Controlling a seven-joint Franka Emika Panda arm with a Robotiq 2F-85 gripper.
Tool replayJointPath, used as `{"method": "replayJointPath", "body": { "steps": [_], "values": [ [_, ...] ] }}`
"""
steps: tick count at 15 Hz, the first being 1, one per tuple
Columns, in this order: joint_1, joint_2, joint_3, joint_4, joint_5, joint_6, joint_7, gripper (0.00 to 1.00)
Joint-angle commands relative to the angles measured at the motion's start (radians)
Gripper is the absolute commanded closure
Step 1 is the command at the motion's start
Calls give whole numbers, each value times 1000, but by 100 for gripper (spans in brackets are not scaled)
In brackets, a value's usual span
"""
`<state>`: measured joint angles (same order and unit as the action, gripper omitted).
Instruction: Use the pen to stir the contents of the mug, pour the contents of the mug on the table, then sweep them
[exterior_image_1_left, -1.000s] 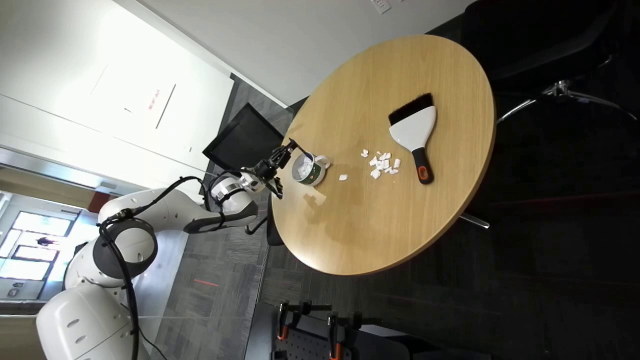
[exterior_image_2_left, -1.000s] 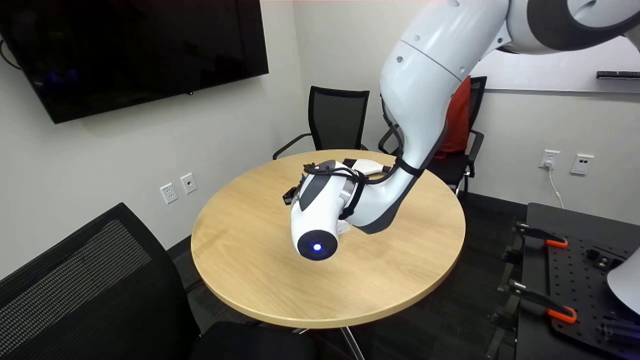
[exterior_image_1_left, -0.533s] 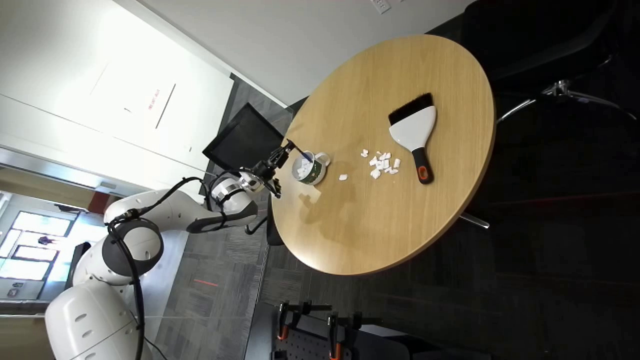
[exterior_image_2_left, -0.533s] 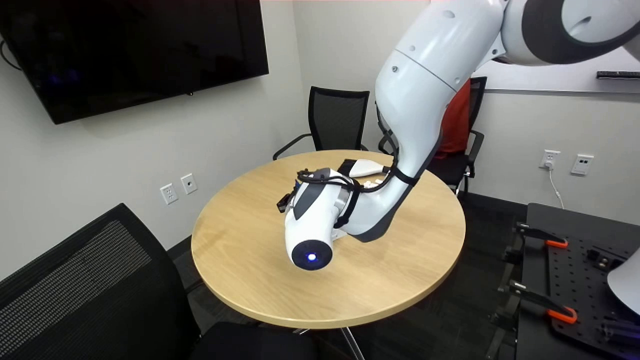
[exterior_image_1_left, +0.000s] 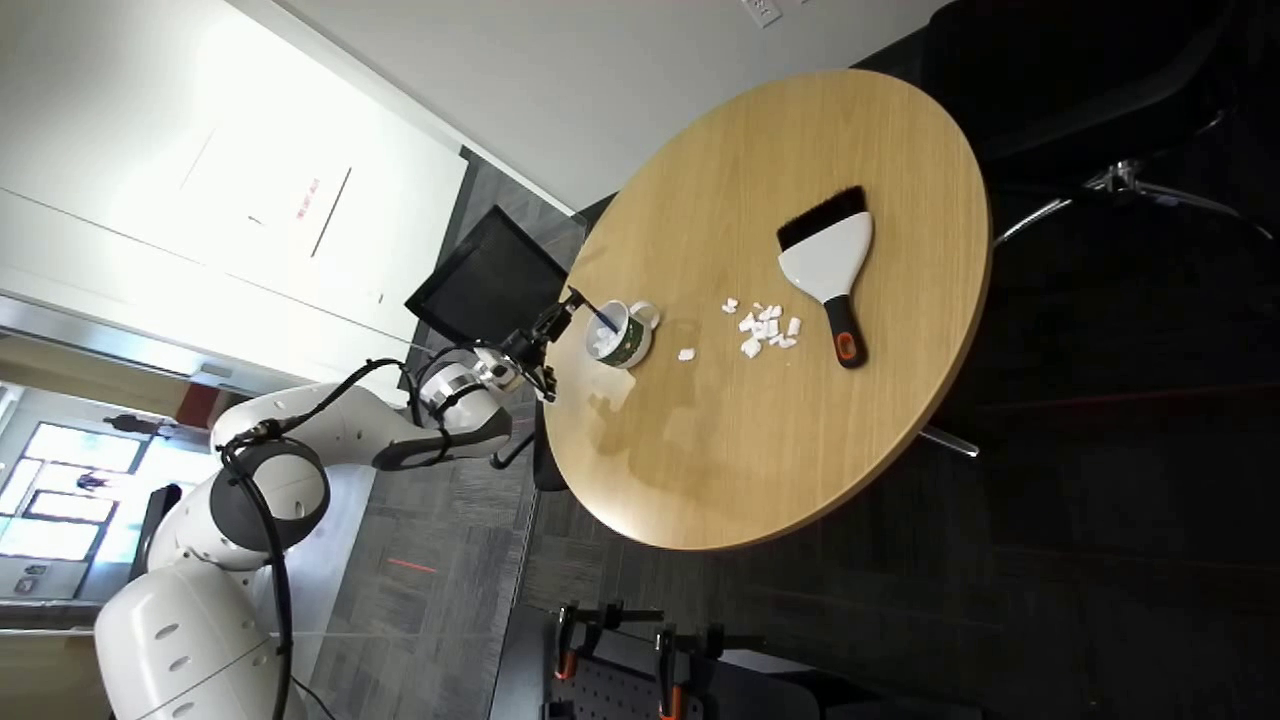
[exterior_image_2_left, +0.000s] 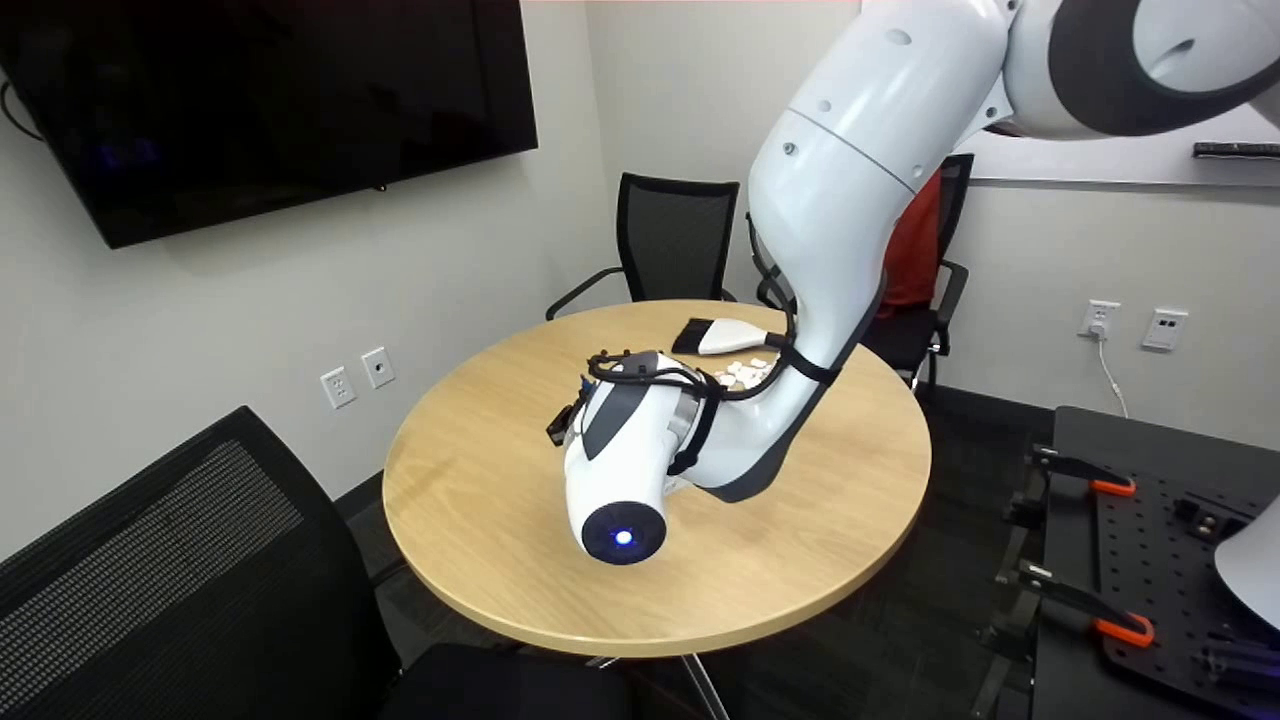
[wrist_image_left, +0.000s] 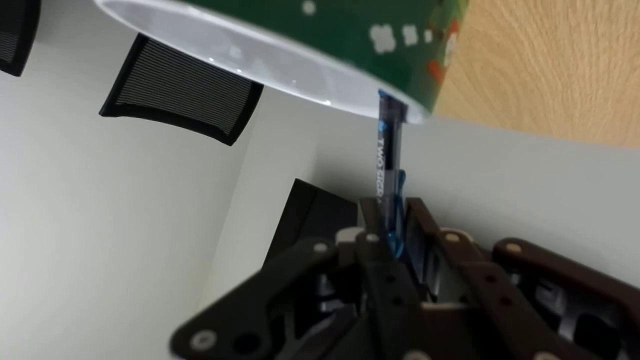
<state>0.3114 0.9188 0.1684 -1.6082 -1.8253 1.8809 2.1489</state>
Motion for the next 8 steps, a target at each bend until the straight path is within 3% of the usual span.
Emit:
{"method": "replayJointPath", "body": {
  "steps": [1,8],
  "values": [
    [-4,-25,11,-33,-17,15,-20,96],
    [-9,-47,21,-88,-1,12,-36,96]
  ]
}}
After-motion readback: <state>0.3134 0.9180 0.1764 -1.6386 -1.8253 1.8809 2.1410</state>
